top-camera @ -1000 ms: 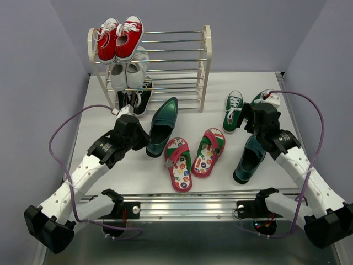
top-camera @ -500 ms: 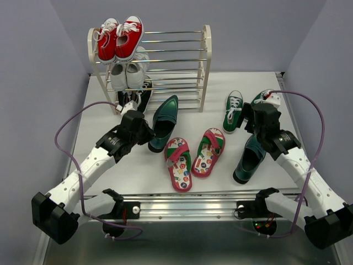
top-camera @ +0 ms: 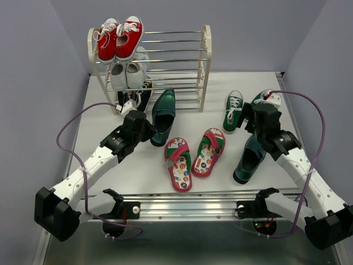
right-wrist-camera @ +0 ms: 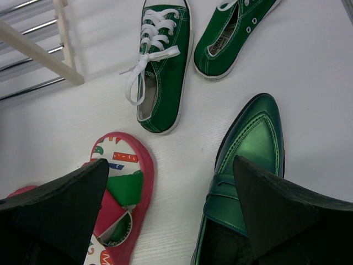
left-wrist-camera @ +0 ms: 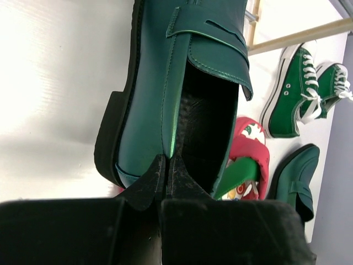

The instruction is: Place and organize the shoes onto the shoe shelf

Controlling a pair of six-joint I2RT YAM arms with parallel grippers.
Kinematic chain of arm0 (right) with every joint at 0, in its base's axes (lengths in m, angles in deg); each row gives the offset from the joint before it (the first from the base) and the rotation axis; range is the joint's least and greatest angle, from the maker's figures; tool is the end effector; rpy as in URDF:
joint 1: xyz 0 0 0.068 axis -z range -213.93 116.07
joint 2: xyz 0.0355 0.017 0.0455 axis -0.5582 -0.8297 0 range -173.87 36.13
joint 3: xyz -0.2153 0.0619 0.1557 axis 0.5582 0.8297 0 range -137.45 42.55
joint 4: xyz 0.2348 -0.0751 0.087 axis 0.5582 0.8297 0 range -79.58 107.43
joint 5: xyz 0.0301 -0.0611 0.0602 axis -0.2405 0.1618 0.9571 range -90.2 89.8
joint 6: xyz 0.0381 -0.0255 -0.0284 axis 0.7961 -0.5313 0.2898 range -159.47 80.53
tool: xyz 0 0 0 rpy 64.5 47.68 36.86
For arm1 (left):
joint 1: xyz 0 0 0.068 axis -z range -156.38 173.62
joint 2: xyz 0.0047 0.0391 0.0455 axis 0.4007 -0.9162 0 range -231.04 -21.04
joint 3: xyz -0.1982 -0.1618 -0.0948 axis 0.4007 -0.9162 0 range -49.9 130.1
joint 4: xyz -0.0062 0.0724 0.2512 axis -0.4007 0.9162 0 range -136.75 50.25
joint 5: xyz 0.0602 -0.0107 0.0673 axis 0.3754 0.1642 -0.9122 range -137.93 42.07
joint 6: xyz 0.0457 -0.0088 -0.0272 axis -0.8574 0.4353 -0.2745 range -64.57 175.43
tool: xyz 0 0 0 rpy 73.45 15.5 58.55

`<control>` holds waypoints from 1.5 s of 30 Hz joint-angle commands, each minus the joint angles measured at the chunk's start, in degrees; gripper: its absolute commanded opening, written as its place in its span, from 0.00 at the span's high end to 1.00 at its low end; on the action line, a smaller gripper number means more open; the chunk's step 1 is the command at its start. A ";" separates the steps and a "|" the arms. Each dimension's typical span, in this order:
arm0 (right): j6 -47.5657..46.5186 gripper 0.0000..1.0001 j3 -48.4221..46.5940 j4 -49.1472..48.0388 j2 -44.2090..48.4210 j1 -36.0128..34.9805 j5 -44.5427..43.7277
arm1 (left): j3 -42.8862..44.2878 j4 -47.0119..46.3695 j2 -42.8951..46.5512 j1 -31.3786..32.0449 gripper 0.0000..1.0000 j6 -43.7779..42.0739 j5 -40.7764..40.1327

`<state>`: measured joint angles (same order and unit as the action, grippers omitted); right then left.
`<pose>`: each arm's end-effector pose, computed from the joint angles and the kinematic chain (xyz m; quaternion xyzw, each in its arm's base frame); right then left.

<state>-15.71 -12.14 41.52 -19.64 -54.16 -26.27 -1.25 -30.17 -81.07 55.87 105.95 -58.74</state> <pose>0.2000 0.0569 0.3307 0.1353 0.8490 -0.0065 0.5107 0.2034 -0.1204 0.3016 -0.1834 0.8347 -0.2787 0.4382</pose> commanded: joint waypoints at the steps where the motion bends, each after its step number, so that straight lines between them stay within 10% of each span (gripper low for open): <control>1: -0.57 0.00 -1.02 -0.95 1.10 0.19 -1.27 | 1.54 -14.11 -0.87 -0.25 1.00 1.51 -3.16; 45: -0.65 0.00 -0.94 -1.03 1.28 0.19 -1.09 | 10.59 -35.47 -20.30 -11.16 1.00 -3.86 1.14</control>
<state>-15.73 -12.14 41.52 -19.62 -54.16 -25.96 4.30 -53.60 -103.43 45.25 101.93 -57.10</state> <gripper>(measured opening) 0.996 0.047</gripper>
